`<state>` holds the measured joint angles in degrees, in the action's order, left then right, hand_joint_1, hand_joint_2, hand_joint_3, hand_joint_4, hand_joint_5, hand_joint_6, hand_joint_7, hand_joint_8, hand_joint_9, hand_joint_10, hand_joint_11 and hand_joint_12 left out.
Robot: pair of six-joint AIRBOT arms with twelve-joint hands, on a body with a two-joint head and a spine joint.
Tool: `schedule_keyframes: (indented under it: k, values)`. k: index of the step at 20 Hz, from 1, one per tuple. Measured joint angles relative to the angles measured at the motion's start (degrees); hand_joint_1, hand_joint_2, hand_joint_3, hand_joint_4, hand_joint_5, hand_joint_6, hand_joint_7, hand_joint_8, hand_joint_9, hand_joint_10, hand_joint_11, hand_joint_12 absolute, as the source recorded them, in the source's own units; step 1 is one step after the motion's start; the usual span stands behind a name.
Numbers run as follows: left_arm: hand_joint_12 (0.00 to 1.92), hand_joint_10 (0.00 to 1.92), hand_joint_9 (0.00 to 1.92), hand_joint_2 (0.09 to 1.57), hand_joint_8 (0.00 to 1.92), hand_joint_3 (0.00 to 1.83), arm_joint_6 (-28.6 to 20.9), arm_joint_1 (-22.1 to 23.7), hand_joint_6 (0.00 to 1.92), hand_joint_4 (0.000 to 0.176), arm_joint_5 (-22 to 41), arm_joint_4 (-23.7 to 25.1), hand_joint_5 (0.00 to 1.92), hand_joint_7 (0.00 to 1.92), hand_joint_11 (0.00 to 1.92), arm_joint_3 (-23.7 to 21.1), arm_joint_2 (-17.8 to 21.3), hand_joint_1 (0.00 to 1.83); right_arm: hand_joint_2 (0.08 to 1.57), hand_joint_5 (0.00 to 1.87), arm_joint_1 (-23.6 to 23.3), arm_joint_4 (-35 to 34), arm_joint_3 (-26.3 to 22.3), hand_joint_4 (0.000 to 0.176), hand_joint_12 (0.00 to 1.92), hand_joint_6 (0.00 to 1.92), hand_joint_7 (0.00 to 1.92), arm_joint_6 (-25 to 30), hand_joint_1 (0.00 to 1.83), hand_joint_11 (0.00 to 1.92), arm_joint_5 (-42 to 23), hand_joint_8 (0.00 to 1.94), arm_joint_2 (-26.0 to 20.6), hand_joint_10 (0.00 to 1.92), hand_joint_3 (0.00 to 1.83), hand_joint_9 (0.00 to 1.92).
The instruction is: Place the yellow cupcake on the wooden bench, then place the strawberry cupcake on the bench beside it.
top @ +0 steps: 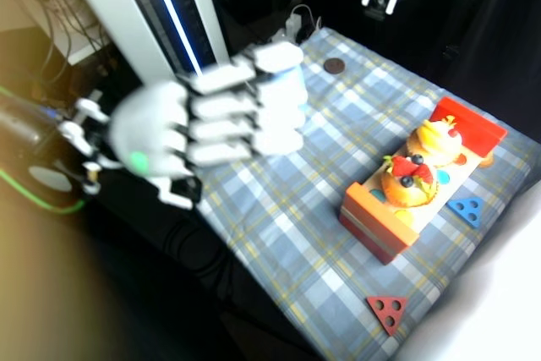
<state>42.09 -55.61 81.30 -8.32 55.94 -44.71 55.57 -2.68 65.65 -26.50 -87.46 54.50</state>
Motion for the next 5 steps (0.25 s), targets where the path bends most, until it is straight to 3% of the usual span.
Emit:
schedule_keyframes:
  k: [1, 2, 3, 4, 5]
  values:
    - [0.10, 0.00, 0.04, 1.20, 0.00, 0.01, -1.64, -0.66, 0.02, 0.101, 2.93, -0.04, 0.11, 0.09, 0.00, 0.00, -0.07, 0.34, 1.11, 0.04, 0.17, -0.98, -0.04, 0.097, 0.01, 0.00, 0.17, 0.00, 0.74, 0.07, -2.75, 0.00, -0.04, 0.00, 0.01, 0.17]
    - [0.02, 0.00, 0.07, 1.21, 0.01, 0.00, -2.36, -1.14, 0.04, 0.122, 5.84, -0.02, 0.34, 0.18, 0.00, 0.13, -0.42, 0.25, 1.13, 0.01, 0.46, -1.51, -0.42, 0.160, 0.00, 0.00, 0.03, 0.00, 0.61, 0.01, -4.87, 0.00, -0.09, 0.00, 0.01, 0.03]
    - [0.03, 0.00, 0.07, 1.29, 0.00, 0.03, -2.75, -1.75, 0.01, 0.154, 8.37, -0.09, 0.27, 0.11, 0.05, 0.02, -0.57, 0.21, 1.13, 0.02, 0.46, -1.53, -1.33, 0.115, 0.00, 0.00, 0.01, 0.00, 0.60, 0.00, -6.01, 0.00, -0.20, 0.00, 0.01, 0.01]
    - [0.01, 0.00, 0.01, 1.34, 0.00, 0.03, -3.72, -2.08, 0.00, 0.100, 10.08, -0.61, 0.14, 0.04, 0.01, -0.28, -0.59, 0.15, 1.10, 0.10, 0.37, -0.52, -2.34, 0.064, 0.01, 0.01, 0.05, -0.37, 0.61, 0.02, -6.56, 0.00, -0.52, 0.00, 0.00, 0.04]
    - [0.00, 0.01, 0.03, 1.48, 0.00, 0.06, -4.07, -1.60, 0.00, 0.122, 11.02, -0.42, 0.03, 0.03, 0.00, -0.42, -0.59, 0.26, 1.06, 0.27, -0.46, 2.45, -3.58, 0.062, 0.08, 0.03, 0.10, -1.51, 0.72, 0.21, -6.62, 0.00, -1.11, 0.01, 0.00, 0.17]
